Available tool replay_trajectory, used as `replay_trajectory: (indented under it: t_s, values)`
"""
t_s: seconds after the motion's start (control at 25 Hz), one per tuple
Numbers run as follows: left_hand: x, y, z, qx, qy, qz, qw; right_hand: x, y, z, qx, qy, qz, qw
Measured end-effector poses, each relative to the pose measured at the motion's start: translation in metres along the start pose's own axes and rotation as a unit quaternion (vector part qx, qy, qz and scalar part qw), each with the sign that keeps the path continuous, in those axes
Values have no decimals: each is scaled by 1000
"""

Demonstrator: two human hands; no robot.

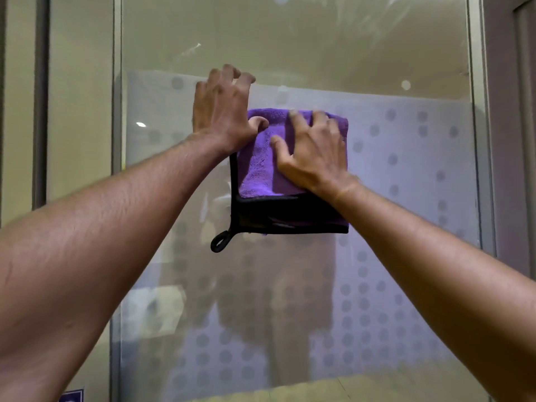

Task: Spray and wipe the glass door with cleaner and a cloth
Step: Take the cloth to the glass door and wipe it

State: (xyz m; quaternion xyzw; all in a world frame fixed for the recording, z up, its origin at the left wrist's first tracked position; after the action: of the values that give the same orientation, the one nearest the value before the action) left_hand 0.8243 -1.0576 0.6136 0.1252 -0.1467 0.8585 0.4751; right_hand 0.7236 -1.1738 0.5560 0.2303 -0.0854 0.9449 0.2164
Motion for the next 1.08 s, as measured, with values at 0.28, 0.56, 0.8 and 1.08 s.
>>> replay_trajectory:
  t_s: [0.28,0.56,0.8,1.08]
  values:
    - [-7,-30,-25,10,23,13,1000,-41,-17,-1,-14,-16,-42,999]
    - [-35,-61,-60,39,-5,26,999,-57,-24,-8,-5,50,-34,998]
    - [-47,-64,-63,34,4,63,997,-64,-21,-12,-22,73,-18,997]
    - [-50,-62,-63,34,12,74,997,-60,-27,-5,13,80,-10,997]
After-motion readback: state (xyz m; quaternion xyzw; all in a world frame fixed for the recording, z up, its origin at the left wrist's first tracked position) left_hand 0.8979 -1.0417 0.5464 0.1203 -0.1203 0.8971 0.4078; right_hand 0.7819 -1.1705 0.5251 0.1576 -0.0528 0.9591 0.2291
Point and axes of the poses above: each hand's wrist, its own z-axis towards the middle knuckle, its own x-axis out of the back of the hand, y = z × x, the point moved 2 cm from there along z, towards the middle knuckle, and after that the axes turned 15 degrees about -y, right-handed, at the moved point
